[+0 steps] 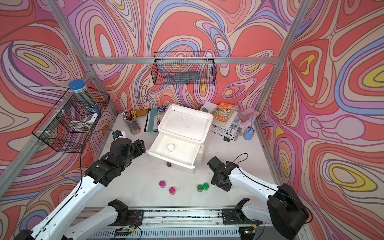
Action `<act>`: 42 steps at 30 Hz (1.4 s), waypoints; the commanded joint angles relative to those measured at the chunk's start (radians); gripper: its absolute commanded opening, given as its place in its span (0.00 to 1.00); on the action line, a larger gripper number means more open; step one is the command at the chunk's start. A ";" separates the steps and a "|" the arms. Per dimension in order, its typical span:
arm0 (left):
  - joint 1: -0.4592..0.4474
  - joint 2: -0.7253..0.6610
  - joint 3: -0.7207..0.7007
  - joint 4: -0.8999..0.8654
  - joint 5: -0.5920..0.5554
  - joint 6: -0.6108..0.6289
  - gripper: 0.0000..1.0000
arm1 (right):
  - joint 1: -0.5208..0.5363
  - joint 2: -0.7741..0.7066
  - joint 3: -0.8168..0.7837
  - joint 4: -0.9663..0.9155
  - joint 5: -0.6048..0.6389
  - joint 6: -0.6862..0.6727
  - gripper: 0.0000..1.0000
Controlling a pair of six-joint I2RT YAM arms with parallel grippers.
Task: Put the paint cans in the drawer according to color
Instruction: Pick up the paint can at the center of the board, then place the paint can in the drawer.
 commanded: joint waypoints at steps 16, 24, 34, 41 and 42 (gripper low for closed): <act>0.025 -0.054 -0.029 0.015 0.023 0.058 0.81 | -0.012 -0.058 0.241 -0.248 0.218 -0.081 0.22; 0.036 -0.032 -0.046 0.044 0.051 0.046 0.81 | -0.009 0.057 0.852 -0.436 0.357 -0.432 0.22; 0.038 -0.069 -0.064 -0.010 0.028 0.012 0.80 | 0.205 0.470 1.450 -0.514 0.022 -0.913 0.25; 0.039 -0.150 -0.069 -0.101 -0.035 0.011 0.80 | 0.218 0.606 1.464 -0.556 -0.079 -1.073 0.24; 0.038 -0.161 -0.070 -0.112 -0.044 0.011 0.80 | 0.219 0.605 1.443 -0.538 -0.093 -1.085 0.24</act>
